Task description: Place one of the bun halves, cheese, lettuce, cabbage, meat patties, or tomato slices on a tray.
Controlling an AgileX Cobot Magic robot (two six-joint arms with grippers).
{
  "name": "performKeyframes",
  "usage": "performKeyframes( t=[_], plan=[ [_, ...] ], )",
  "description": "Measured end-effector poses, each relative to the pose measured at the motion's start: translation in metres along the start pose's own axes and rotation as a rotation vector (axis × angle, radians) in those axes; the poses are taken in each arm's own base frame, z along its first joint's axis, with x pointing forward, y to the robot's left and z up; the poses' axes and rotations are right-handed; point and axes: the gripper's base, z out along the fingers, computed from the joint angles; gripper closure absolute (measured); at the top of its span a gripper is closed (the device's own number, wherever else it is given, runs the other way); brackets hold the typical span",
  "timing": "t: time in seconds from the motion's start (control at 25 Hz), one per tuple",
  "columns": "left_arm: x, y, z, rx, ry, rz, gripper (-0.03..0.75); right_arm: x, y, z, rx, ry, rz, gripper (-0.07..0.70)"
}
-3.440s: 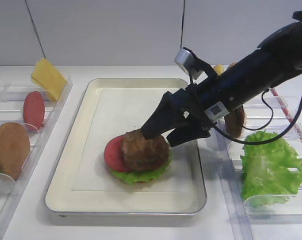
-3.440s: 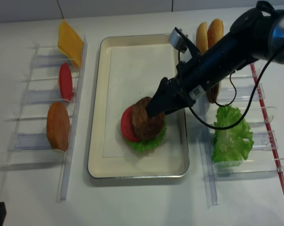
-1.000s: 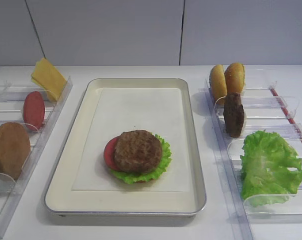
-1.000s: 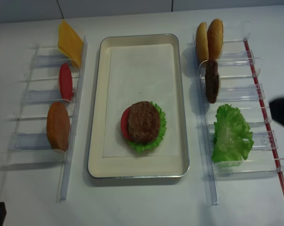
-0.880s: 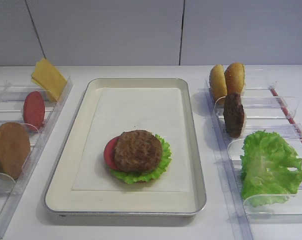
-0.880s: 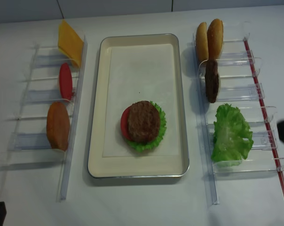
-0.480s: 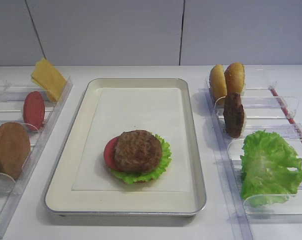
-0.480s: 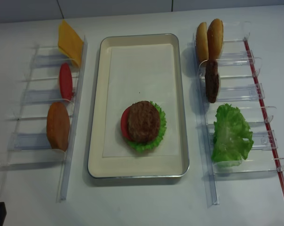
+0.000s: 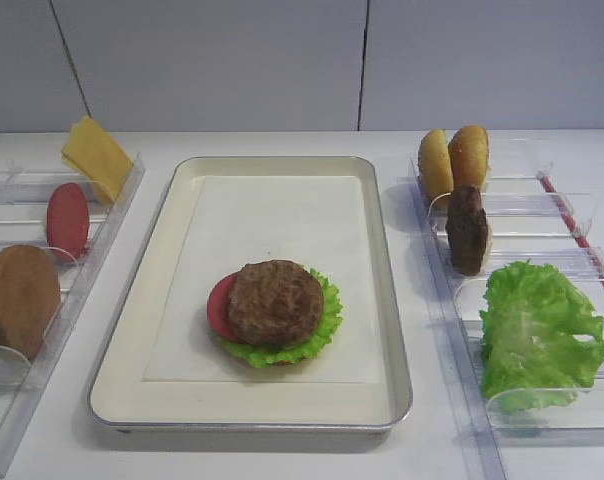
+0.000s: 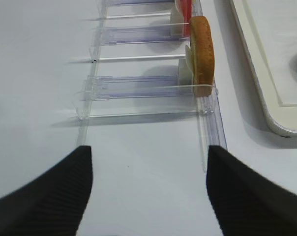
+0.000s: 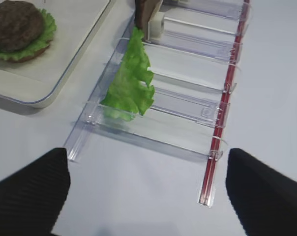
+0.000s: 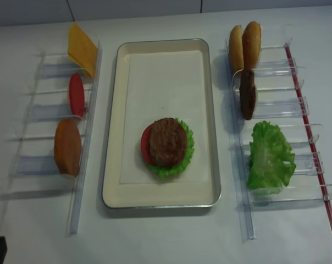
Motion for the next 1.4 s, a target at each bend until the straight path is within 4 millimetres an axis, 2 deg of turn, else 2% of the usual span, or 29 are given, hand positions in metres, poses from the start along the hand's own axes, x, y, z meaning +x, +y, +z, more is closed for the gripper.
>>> performKeyframes(
  t=[0.32, 1.4],
  plan=[
    [0.0, 0.0, 0.0, 0.0, 0.0, 0.0, 0.225, 0.022, 0.003, -0.002, 0.094, -0.085, 0.013, 0.011],
    [0.0, 0.0, 0.0, 0.0, 0.0, 0.0, 0.225, 0.024, 0.006, 0.0, 0.075, -0.096, -0.037, 0.013]
  ],
)
